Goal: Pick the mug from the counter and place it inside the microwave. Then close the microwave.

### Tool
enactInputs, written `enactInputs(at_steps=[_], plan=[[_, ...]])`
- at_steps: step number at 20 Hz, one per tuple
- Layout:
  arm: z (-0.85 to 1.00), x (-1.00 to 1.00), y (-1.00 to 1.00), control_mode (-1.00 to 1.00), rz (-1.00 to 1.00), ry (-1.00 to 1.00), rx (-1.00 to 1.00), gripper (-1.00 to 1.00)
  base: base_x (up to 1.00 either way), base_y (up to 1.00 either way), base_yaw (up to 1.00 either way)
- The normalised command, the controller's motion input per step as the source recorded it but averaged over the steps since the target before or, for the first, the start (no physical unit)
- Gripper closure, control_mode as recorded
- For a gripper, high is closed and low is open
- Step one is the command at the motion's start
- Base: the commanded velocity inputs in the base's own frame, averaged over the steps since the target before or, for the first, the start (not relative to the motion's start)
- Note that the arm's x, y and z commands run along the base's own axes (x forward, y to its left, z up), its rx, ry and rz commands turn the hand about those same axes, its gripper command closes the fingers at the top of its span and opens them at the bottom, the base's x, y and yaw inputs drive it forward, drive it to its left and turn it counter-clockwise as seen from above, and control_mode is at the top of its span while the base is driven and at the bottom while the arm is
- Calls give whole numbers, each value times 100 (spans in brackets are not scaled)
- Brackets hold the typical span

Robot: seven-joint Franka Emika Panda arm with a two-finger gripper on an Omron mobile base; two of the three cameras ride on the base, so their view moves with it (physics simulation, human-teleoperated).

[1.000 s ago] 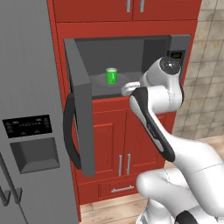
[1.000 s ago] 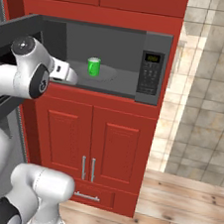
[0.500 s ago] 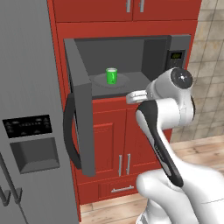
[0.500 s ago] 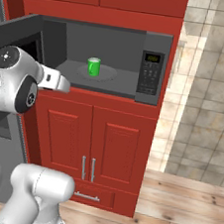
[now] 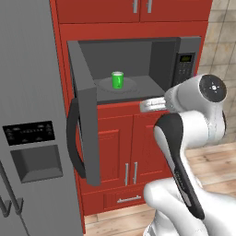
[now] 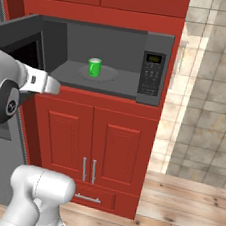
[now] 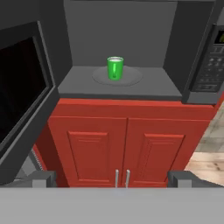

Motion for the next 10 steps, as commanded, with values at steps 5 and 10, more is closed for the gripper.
enactInputs(at_steps=[5,10], plan=[[25,-60,0,-100,0,-14,0,-100,0,0,0],[9,-60,0,-100,0,-20,0,-100,0,0,0]])
